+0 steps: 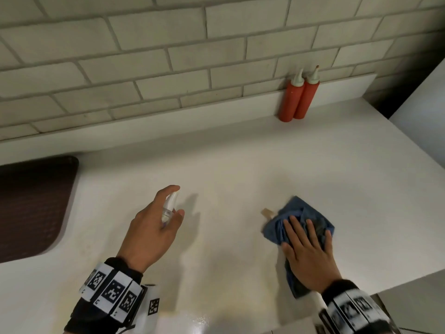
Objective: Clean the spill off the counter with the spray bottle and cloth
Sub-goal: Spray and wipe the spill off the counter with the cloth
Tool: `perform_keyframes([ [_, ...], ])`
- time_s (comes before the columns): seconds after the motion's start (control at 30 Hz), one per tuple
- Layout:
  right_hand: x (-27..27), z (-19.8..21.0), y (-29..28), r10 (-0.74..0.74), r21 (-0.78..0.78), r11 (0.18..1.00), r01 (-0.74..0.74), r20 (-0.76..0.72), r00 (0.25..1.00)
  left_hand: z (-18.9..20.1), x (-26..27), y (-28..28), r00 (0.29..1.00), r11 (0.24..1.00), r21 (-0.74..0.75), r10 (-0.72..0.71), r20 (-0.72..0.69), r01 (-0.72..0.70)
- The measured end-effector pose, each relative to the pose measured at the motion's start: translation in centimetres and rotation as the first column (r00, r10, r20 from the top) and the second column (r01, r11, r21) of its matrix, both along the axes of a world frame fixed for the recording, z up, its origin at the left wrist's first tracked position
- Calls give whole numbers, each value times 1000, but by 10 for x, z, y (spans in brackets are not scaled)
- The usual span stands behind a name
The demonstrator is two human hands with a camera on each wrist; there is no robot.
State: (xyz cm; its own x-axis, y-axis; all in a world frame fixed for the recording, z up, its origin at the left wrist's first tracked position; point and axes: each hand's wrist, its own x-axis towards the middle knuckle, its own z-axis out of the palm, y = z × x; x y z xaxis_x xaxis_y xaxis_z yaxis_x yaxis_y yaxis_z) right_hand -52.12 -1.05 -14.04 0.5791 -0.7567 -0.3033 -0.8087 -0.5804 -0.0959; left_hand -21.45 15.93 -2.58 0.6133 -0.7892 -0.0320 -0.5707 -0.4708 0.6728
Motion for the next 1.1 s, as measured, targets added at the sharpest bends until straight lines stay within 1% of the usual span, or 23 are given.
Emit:
perform_keyframes([
  [0.1, 30, -2, -16, -75, 42, 996, 76, -22, 997, -5, -12, 1, 999, 999, 14, -35, -10, 35],
  [0.17, 35, 3, -7, -51, 80, 995, 54, -37, 998, -7, -22, 3, 998, 998, 18, -60, -7, 60],
  [0.23, 21, 1, 26, 21, 35, 999, -20, -5, 1000, -10, -33, 6, 997, 997, 14, -78, -1, 78],
  [0.33, -11, -4, 88, 96, -34, 995, -94, 60, 994, -17, -51, 14, 991, 991, 24, -132, 7, 132],
  [0.4, -24, -1, 109, 109, -11, 994, -109, 82, 991, -22, -64, 20, 985, 984, 53, -170, 24, 169],
  [0.5, -25, -3, 102, 67, 44, 997, -70, 68, 995, -26, -81, 30, 979, 976, 102, -199, 42, 194],
  [0.57, -12, -3, 83, 12, 29, 999, -15, 75, 997, -26, -86, 35, 979, 975, 103, -200, 40, 195],
  [0.67, 11, -3, 50, -55, 58, 997, 52, 43, 998, -27, -86, 38, 981, 979, 89, -190, 46, 186],
  [0.73, 20, -1, 45, -82, 75, 994, 80, 22, 996, -25, -84, 40, 980, 980, 87, -185, 78, 178],
  [0.8, 19, 0, 62, -66, 52, 997, 64, 50, 997, -22, -82, 43, 981, 983, 71, -174, 91, 168],
  [0.9, 4, -5, 114, 6, -9, 1000, -5, 87, 996, -21, -75, 51, 983, 985, 61, -164, 78, 159],
  [0.97, -2, -6, 144, 36, -11, 999, -35, 87, 996, -23, -68, 58, 985, 986, 66, -156, 75, 151],
  [1.03, -1, -3, 157, 40, 9, 999, -41, 88, 995, -24, -59, 67, 990, 990, 71, -125, 60, 121],
  [1.1, 9, -2, 155, 32, 31, 999, -35, 73, 997, -25, -48, 77, 995, 994, 65, -92, 43, 89],
])
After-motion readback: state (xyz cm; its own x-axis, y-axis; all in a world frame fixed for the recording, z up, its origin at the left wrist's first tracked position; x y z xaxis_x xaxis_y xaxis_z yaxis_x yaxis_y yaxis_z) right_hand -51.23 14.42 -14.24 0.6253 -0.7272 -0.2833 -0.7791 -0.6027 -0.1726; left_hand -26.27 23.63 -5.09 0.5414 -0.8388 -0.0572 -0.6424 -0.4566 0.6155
